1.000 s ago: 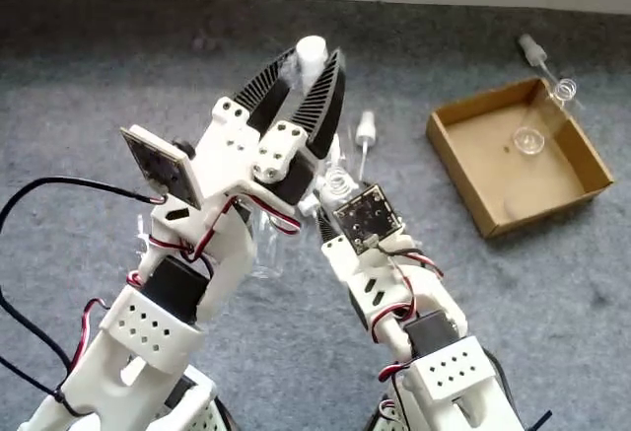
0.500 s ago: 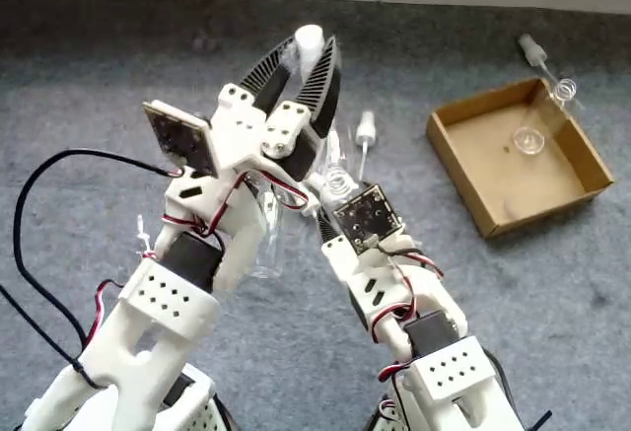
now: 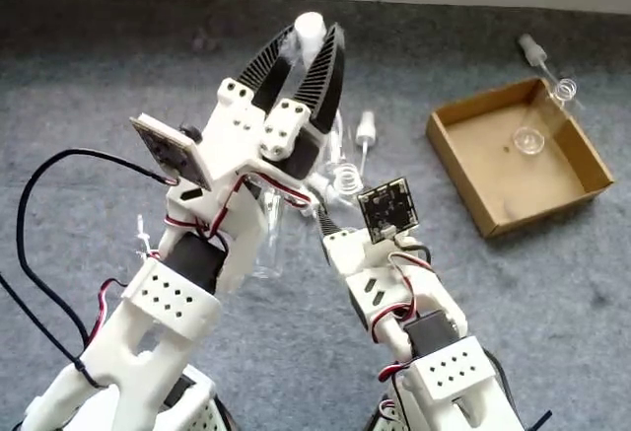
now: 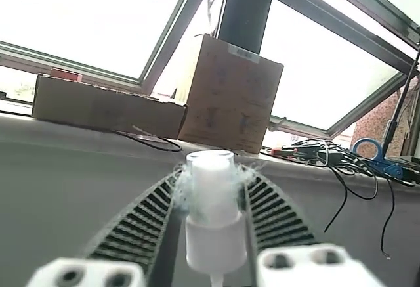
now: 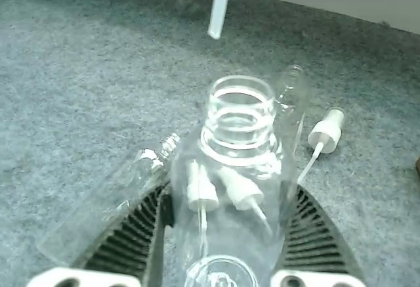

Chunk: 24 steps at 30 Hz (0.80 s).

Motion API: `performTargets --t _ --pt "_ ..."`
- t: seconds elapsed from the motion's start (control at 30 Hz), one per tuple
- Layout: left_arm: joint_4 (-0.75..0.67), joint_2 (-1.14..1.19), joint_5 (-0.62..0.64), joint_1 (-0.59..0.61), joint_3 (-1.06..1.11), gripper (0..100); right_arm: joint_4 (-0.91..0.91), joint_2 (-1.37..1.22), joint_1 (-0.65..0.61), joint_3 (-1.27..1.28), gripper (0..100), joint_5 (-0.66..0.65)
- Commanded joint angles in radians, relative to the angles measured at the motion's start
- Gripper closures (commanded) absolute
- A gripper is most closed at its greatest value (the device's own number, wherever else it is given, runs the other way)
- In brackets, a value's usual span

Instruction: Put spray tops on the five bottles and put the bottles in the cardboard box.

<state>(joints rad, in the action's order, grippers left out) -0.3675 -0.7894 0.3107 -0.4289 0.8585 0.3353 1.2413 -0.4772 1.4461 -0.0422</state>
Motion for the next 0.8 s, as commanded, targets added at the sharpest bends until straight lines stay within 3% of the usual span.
performTargets --t 0.0,0.2,0.77 --pt "-0.021 0.002 0.008 -0.079 -0.047 100 -0.025 0.022 -0.005 -0.007 86.5 0.031" --pt "-0.015 0.004 0.008 -0.079 -0.042 100 -0.14 0.022 -0.005 0.045 86.5 0.029" --pt "-0.023 0.004 0.008 -0.054 0.019 100 -0.148 0.022 -0.007 0.064 86.5 0.028"
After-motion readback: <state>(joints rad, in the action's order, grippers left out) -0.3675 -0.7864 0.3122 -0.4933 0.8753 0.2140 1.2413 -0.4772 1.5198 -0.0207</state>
